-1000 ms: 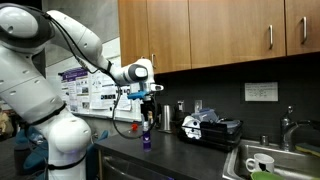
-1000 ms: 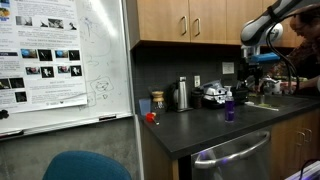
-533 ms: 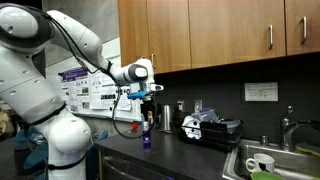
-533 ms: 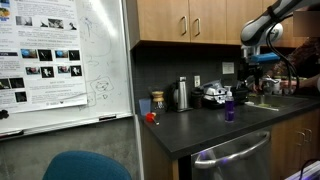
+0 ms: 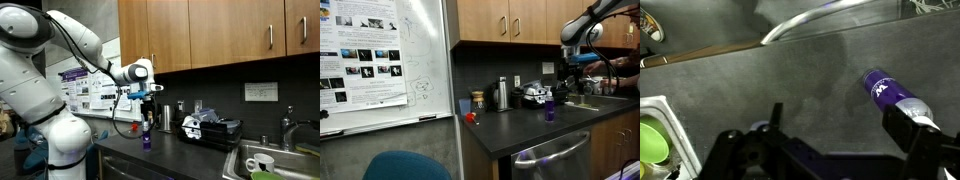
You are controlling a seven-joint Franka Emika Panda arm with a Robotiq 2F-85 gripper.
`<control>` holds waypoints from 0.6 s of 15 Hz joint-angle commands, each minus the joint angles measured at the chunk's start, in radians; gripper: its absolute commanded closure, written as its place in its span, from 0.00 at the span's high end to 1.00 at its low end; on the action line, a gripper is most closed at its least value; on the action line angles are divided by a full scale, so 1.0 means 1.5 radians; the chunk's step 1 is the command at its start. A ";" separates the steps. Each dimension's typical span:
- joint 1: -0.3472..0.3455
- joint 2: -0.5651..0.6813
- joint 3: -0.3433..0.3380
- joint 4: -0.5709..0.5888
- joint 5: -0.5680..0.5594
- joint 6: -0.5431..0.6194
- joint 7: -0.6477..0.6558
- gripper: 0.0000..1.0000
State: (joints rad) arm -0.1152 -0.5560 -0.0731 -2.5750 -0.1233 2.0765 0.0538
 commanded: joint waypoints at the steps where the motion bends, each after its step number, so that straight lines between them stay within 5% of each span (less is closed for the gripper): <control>1: -0.002 0.000 0.003 0.001 0.001 -0.001 0.000 1.00; 9: 0.008 -0.007 0.024 0.005 -0.003 -0.010 0.007 1.00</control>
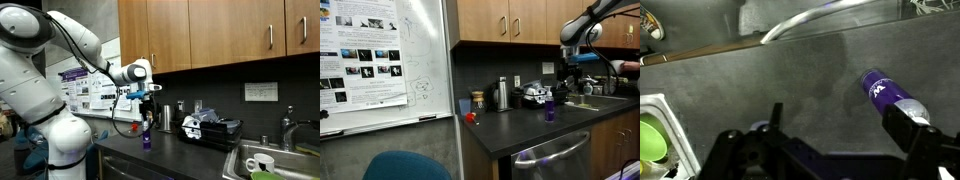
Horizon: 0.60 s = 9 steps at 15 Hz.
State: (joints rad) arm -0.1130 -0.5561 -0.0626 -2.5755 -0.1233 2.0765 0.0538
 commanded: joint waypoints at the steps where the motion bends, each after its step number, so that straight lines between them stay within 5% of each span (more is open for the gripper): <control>1: 0.010 -0.009 0.024 0.006 -0.004 -0.011 0.010 1.00; 9: 0.043 0.004 0.072 0.052 -0.001 -0.031 0.028 1.00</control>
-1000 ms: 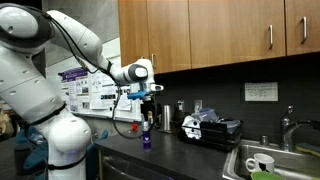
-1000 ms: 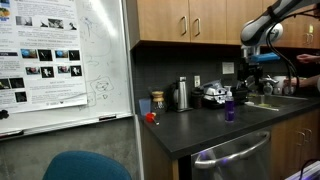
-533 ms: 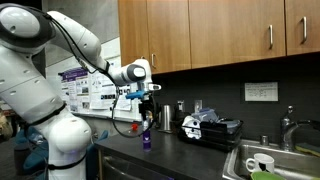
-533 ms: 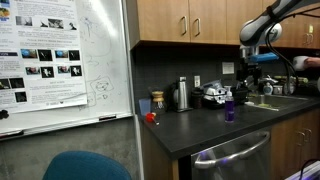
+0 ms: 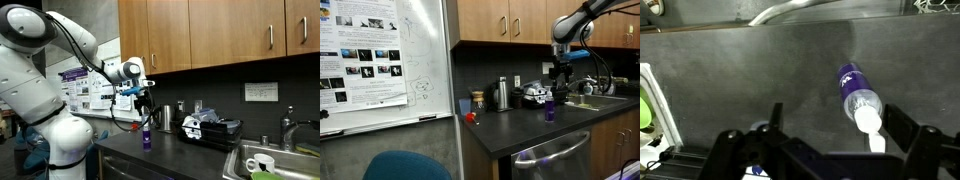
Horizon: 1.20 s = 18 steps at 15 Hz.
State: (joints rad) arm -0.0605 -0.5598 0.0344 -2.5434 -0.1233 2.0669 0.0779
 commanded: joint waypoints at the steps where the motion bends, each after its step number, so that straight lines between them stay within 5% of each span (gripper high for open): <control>1: 0.010 0.013 0.006 0.039 0.001 -0.027 0.011 1.00; 18: 0.030 0.099 0.031 0.091 -0.009 -0.059 0.022 1.00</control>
State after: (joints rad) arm -0.0239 -0.4339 0.0762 -2.4424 -0.1220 2.0106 0.0931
